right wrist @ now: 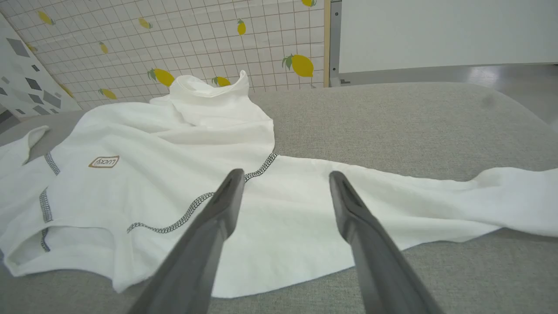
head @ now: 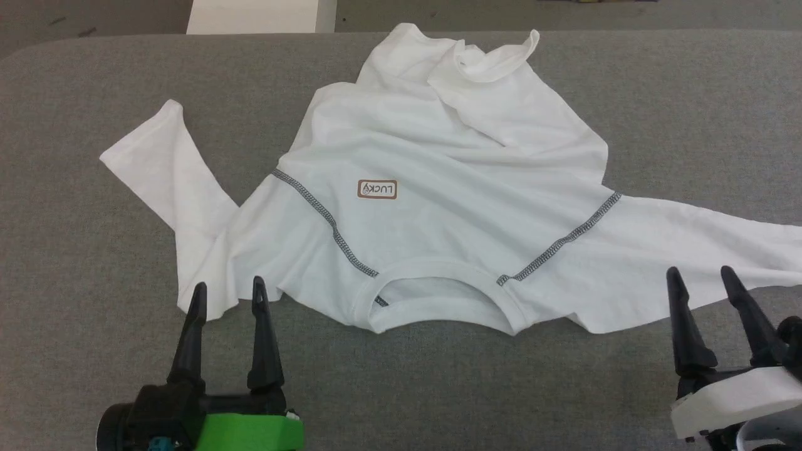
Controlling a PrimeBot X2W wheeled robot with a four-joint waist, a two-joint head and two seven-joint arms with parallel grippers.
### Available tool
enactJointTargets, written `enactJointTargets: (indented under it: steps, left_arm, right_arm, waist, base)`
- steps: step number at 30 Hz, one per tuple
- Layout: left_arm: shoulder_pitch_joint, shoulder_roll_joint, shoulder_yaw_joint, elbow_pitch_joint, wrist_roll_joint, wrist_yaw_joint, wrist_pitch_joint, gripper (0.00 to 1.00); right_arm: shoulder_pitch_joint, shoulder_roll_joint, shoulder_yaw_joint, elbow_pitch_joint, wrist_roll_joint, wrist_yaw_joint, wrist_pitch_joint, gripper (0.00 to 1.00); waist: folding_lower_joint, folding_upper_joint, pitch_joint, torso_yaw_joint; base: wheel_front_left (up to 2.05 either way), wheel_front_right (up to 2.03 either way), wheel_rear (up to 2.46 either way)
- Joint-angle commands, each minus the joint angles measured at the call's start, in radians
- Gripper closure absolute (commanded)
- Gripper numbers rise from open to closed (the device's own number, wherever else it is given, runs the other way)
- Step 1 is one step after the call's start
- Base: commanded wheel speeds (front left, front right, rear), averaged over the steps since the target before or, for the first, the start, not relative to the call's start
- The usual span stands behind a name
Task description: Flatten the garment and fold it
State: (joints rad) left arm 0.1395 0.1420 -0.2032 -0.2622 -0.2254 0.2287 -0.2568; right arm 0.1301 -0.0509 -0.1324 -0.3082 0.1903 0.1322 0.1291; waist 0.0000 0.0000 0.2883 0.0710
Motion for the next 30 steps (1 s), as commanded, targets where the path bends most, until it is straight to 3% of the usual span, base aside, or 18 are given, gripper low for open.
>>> enactJointTargets:
  steps: [1,6,15,20,27,28,29,30]
  left_arm:
    - [-0.001,-0.004,0.005,-0.006,0.005,-0.009,-0.005,0.0]
    - [-0.03,-0.01,0.001,-0.009,0.021,-0.032,-0.005,0.0]
    - [-0.062,-0.043,-0.017,-0.002,0.031,-0.057,-0.005,0.0]
    - [-0.078,-0.06,-0.021,0.008,0.036,-0.069,-0.005,0.0]
    - [-0.082,-0.072,-0.023,0.023,0.038,-0.082,-0.005,0.0]
    - [-0.082,-0.073,-0.023,0.026,0.038,-0.083,-0.005,0.0]
    - [-0.082,-0.074,-0.023,0.029,0.038,-0.085,-0.005,0.0]
    - [-0.081,-0.075,-0.023,0.031,0.038,-0.086,-0.005,0.0]
  right_arm:
    - [0.012,0.001,0.019,0.0,-0.019,-0.002,0.003,0.0]
    - [0.035,-0.006,0.076,0.004,-0.077,-0.002,0.077,0.0]
    - [0.059,-0.116,0.145,0.054,-0.121,-0.002,0.185,0.0]
    - [0.016,-0.185,0.157,0.085,-0.177,-0.002,0.182,0.0]
    - [-0.055,-0.218,0.166,0.162,-0.235,-0.002,0.149,0.0]
    - [-0.062,-0.219,0.166,0.172,-0.238,-0.002,0.147,0.52]
    - [-0.068,-0.214,0.158,0.183,-0.24,-0.002,0.145,0.87]
    - [-0.072,-0.208,0.154,0.188,-0.242,-0.002,0.141,1.0]
  waist:
    - [0.0,0.0,-0.004,0.006]
    - [0.0,0.0,0.016,0.017]
    - [0.0,0.0,0.087,0.057]
    - [0.0,0.0,0.107,0.09]
    - [0.0,0.0,0.1,0.113]
    - [0.0,0.0,0.098,0.115]
    - [0.0,0.0,0.094,0.117]
    - [0.0,0.0,0.09,0.117]
  base:
    - [0.0,0.0,0.0]
    - [0.0,0.0,0.0]
    - [0.0,0.0,0.0]
    - [0.0,0.0,0.0]
    - [0.0,0.0,0.0]
    - [0.0,0.0,0.0]
    - [0.0,0.0,0.0]
    - [0.0,0.0,0.0]
